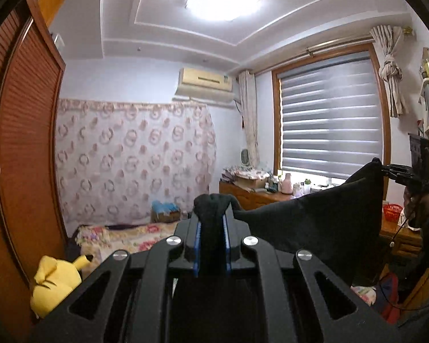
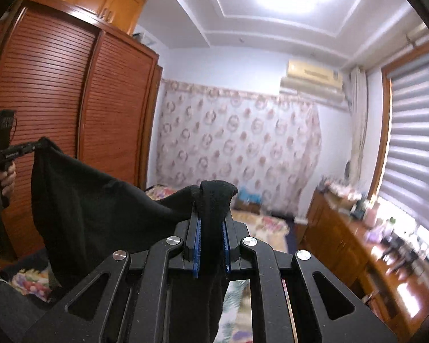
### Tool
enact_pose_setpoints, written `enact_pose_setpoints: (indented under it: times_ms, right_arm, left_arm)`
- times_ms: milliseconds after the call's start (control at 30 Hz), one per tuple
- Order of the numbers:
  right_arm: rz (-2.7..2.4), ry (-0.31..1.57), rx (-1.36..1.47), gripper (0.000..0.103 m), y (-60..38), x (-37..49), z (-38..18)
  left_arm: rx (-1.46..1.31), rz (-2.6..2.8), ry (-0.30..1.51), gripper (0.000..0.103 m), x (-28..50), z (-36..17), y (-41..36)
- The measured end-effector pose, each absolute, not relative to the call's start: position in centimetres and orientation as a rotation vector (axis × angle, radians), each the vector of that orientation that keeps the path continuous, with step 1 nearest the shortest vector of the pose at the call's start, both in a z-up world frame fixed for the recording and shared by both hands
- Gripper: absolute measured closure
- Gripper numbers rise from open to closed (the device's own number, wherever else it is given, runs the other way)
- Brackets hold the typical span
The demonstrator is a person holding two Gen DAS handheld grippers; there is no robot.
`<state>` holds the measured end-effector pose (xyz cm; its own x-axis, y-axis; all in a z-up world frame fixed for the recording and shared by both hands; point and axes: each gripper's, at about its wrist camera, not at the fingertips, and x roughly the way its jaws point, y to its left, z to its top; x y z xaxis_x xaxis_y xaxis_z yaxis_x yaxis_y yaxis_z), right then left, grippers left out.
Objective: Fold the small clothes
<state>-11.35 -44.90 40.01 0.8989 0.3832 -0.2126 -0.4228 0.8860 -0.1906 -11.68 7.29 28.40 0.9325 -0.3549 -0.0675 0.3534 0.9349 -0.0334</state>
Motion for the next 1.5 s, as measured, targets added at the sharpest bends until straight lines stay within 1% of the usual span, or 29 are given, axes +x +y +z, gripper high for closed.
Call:
enact_pose_setpoints:
  times_ms: [133,233,333,467,633,900,967,1100,1233,1400,1467,1500]
  right_arm:
    - [0.389,0.116,-0.275,0.094,-44.8,-12.4,43.0]
    - [0.371,0.093,-0.284,0.094,-45.2,-12.6,43.9]
    - [0.359,0.097,-0.285,0.094,-45.6,-12.0,43.6]
    - [0.343,0.156,-0.287,0.094,-45.5,-9.0,41.4]
    - [0.322,0.275,-0.293,0.094,-45.7,-1.6,36.6]
    - [0.289,0.506,-0.289,0.094,-44.9,13.5,23.1]
    - [0.28,0.562,-0.298,0.094,-44.3,17.3,19.1]
    - [0.25,0.654,-0.291,0.094,-43.9,22.4,12.7]
    - [0.201,0.711,-0.286,0.094,-43.9,26.5,7.5]
    - [0.153,0.72,-0.236,0.093,-44.5,29.1,5.5]
    - [0.124,0.741,-0.208,0.09,-44.5,29.8,5.4]
    - [0.11,0.763,-0.183,0.083,-44.8,30.2,5.2]
  left_arm:
    - [-0.006,-0.341,0.018,0.094,-12.7,31.0,7.9]
    - [0.002,-0.329,-0.006,0.093,-13.0,31.9,8.3]
    - [0.005,-0.322,0.0,0.093,-12.5,31.4,8.4]
    - [0.01,-0.299,0.063,0.093,-8.8,29.4,8.1]
    - [0.03,-0.263,0.165,0.093,-1.2,24.2,6.8]
    - [0.098,-0.225,0.373,0.093,14.9,11.1,4.3]
    - [0.108,-0.217,0.418,0.093,17.7,8.6,3.3]
    - [0.13,-0.199,0.508,0.093,22.7,3.7,2.0]
    - [0.124,-0.185,0.557,0.093,25.3,1.4,1.2]
    - [0.14,-0.158,0.591,0.091,27.1,-0.3,0.3]
    - [0.137,-0.162,0.621,0.087,27.5,-0.6,0.0]
    - [0.118,-0.174,0.65,0.085,27.6,-0.7,0.1]
